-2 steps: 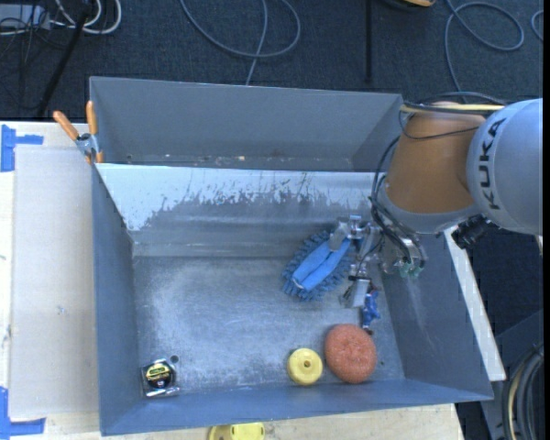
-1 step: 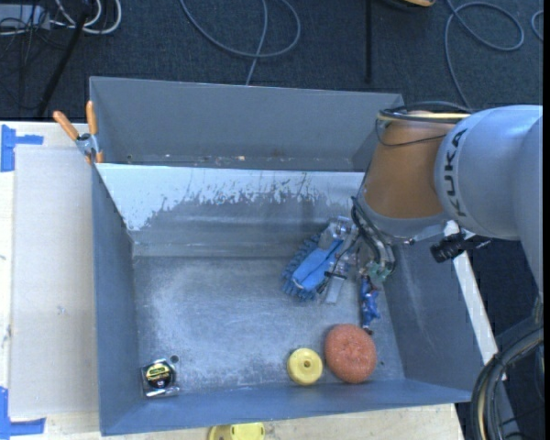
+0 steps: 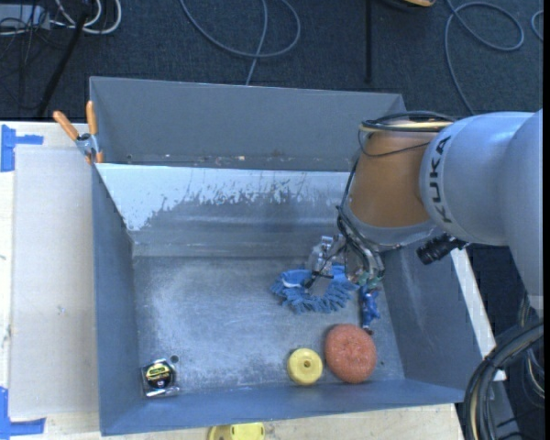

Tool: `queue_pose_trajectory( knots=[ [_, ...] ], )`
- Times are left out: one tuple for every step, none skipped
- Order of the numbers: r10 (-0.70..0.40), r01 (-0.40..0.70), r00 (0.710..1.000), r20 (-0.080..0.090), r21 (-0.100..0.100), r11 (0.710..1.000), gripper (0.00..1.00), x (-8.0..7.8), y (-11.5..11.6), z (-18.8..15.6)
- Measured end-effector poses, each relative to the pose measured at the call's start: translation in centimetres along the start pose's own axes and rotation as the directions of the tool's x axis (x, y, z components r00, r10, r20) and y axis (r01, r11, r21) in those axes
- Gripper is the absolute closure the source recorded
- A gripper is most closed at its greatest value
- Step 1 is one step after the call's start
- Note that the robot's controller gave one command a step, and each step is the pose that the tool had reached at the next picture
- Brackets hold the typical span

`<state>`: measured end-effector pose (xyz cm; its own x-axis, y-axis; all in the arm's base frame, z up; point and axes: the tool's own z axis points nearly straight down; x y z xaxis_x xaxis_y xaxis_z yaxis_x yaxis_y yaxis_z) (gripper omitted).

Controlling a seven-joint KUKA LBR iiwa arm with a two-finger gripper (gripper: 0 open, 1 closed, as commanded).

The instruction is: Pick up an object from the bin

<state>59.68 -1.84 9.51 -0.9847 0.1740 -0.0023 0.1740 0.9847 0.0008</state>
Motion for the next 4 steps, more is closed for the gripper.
queue_pose_trajectory(
  knots=[
    [-0.001, 0.001, 1.0, 0.0, 0.0, 1.0, 1.0, 0.0, 0.0, 0.0],
    [0.025, -0.025, 1.0, -0.01, 0.002, 1.0, 1.0, 0.4, 1.1, -4.6],
    [-0.006, 0.006, 1.0, 0.01, -0.001, 1.0, 1.0, 0.9, 1.8, -4.0],
    [-0.014, 0.015, 1.0, -0.017, 0.002, 1.0, 1.0, 3.4, 2.3, -5.6]
  ],
)
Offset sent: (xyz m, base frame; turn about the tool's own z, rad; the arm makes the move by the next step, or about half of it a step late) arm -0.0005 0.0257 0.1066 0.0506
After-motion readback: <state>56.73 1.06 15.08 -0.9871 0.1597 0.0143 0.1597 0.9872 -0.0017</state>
